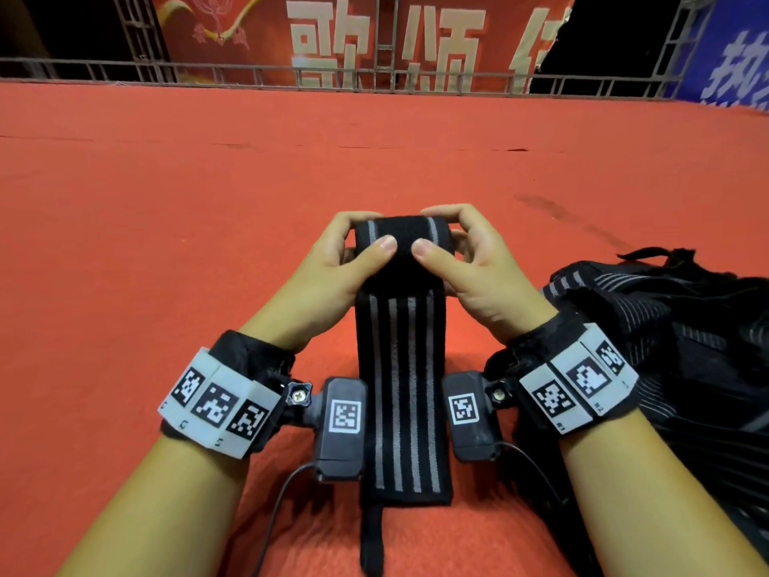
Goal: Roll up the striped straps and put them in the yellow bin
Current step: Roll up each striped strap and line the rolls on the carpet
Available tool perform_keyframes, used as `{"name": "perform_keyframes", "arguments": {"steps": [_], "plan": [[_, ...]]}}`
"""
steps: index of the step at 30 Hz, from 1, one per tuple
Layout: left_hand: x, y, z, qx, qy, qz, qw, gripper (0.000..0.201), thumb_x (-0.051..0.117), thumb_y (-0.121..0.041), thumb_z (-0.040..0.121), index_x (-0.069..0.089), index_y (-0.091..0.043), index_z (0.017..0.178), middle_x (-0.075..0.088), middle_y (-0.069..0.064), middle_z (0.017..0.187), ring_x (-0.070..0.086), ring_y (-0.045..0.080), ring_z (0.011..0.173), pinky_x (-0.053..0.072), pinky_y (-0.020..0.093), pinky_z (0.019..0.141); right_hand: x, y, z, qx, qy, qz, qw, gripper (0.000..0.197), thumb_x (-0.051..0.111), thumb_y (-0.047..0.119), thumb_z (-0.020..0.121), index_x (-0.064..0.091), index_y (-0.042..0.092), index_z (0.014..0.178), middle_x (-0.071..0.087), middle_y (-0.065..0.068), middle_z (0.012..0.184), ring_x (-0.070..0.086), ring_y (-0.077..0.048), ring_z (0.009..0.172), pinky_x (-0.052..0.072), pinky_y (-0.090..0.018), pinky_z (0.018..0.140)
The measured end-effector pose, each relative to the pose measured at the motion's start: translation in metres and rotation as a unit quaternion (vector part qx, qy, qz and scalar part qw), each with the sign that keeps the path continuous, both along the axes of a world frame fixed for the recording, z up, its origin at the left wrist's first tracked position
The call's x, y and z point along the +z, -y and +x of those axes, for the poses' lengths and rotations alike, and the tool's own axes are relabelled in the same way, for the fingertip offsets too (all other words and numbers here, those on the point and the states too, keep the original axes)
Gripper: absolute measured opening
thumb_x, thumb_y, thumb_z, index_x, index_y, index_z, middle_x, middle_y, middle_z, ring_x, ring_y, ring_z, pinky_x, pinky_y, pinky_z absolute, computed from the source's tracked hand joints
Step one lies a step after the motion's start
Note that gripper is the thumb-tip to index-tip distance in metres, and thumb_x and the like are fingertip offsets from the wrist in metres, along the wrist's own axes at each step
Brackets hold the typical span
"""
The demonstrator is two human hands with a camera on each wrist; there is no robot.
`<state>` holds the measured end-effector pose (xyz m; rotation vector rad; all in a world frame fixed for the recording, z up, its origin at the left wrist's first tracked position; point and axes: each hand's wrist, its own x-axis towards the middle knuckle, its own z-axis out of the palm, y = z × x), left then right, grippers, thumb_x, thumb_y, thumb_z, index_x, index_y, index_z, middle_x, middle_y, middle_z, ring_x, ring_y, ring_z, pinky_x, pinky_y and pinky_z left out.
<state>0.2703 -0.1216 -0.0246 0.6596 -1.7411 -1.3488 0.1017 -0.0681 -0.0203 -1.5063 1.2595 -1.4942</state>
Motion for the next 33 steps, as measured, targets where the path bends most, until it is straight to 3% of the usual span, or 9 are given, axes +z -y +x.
{"name": "perform_keyframes", "arguments": {"steps": [5, 8, 11, 15, 17, 23, 27, 29, 33], "plan": [[0.001, -0.002, 0.003, 0.006, -0.012, -0.051, 0.999, 0.043, 0.064, -0.027, 0.086, 0.049, -0.025, 0.126, 0.065, 0.015, 0.112, 0.064, 0.019, 0.101, 0.058, 0.035, 0.082, 0.003, -0.003, 0.001, 0.044, 0.03, 0.057, 0.997, 0.023, 0.051, 0.027, 0.098, 0.05, 0.016, 0.119, 0.062, 0.004, 0.083, 0.064, -0.006, 0.064, 0.052, -0.027, 0.052], [-0.001, -0.001, 0.0, 0.009, -0.006, -0.035, 0.999, 0.043, 0.067, -0.03, 0.09, 0.047, -0.027, 0.128, 0.067, 0.009, 0.111, 0.067, 0.016, 0.102, 0.057, 0.03, 0.077, 0.004, -0.005, -0.002, 0.026, -0.002, 0.01, 1.0, 0.027, 0.063, 0.024, 0.091, 0.051, 0.015, 0.112, 0.064, -0.007, 0.097, 0.065, -0.021, 0.089, 0.056, -0.044, 0.072], [-0.001, -0.002, -0.001, 0.005, 0.0, -0.014, 1.0, 0.029, 0.057, -0.033, 0.095, 0.047, -0.024, 0.121, 0.068, 0.001, 0.099, 0.069, 0.013, 0.088, 0.055, 0.028, 0.071, 0.003, -0.003, -0.002, 0.006, -0.019, -0.015, 1.0, 0.031, 0.064, 0.03, 0.083, 0.053, 0.018, 0.111, 0.062, -0.005, 0.101, 0.06, -0.022, 0.097, 0.054, -0.045, 0.081], [-0.001, 0.0, 0.0, 0.006, 0.0, -0.052, 0.999, 0.026, 0.06, -0.034, 0.093, 0.05, -0.03, 0.116, 0.066, 0.001, 0.104, 0.065, 0.021, 0.103, 0.056, 0.035, 0.082, 0.008, -0.008, 0.002, 0.056, 0.03, 0.083, 0.995, 0.056, 0.036, 0.067, 0.089, 0.058, 0.025, 0.121, 0.067, -0.008, 0.115, 0.066, -0.025, 0.104, 0.055, -0.043, 0.086], [-0.002, -0.002, -0.003, 0.002, -0.005, -0.06, 0.998, 0.027, 0.057, -0.034, 0.093, 0.049, -0.031, 0.119, 0.064, -0.003, 0.105, 0.063, 0.016, 0.102, 0.053, 0.031, 0.08, 0.012, -0.011, 0.004, 0.095, 0.062, 0.103, 0.988, 0.069, 0.023, 0.071, 0.089, 0.063, 0.024, 0.119, 0.067, -0.01, 0.12, 0.066, -0.025, 0.109, 0.054, -0.044, 0.091], [-0.002, -0.009, -0.011, -0.004, -0.011, -0.092, 0.996, 0.027, 0.046, -0.019, 0.103, 0.042, -0.016, 0.13, 0.057, -0.008, 0.11, 0.057, -0.003, 0.1, 0.047, 0.02, 0.088, 0.001, 0.002, 0.011, -0.003, 0.067, 0.054, 0.996, 0.042, 0.044, 0.04, 0.1, 0.046, 0.01, 0.128, 0.06, -0.008, 0.126, 0.062, -0.013, 0.11, 0.052, -0.027, 0.093], [-0.002, -0.009, -0.011, 0.013, -0.025, -0.109, 0.994, 0.02, 0.05, -0.02, 0.101, 0.044, -0.021, 0.12, 0.058, -0.011, 0.103, 0.058, -0.005, 0.093, 0.047, 0.015, 0.083, 0.0, 0.005, 0.004, 0.048, 0.078, 0.011, 0.996, 0.051, 0.066, 0.022, 0.088, 0.046, -0.002, 0.128, 0.061, -0.016, 0.12, 0.06, -0.027, 0.111, 0.05, -0.037, 0.093], [-0.004, -0.008, -0.011, 0.024, -0.02, -0.112, 0.993, 0.02, 0.048, -0.023, 0.101, 0.041, -0.023, 0.12, 0.057, -0.012, 0.106, 0.057, -0.007, 0.096, 0.045, 0.014, 0.085, -0.001, 0.004, 0.001, 0.033, 0.027, -0.005, 0.999, 0.062, 0.072, 0.017, 0.072, 0.046, 0.004, 0.127, 0.06, -0.015, 0.119, 0.059, -0.023, 0.109, 0.051, -0.034, 0.092], [-0.005, -0.006, -0.011, 0.021, -0.002, -0.074, 0.997, 0.024, 0.041, -0.031, 0.104, 0.033, -0.023, 0.125, 0.054, -0.014, 0.115, 0.055, -0.013, 0.101, 0.046, 0.014, 0.089, -0.002, -0.001, 0.0, 0.029, -0.04, -0.061, 0.997, 0.043, 0.063, 0.014, 0.081, 0.049, 0.015, 0.122, 0.062, 0.004, 0.11, 0.059, -0.006, 0.102, 0.048, -0.021, 0.088]]}}
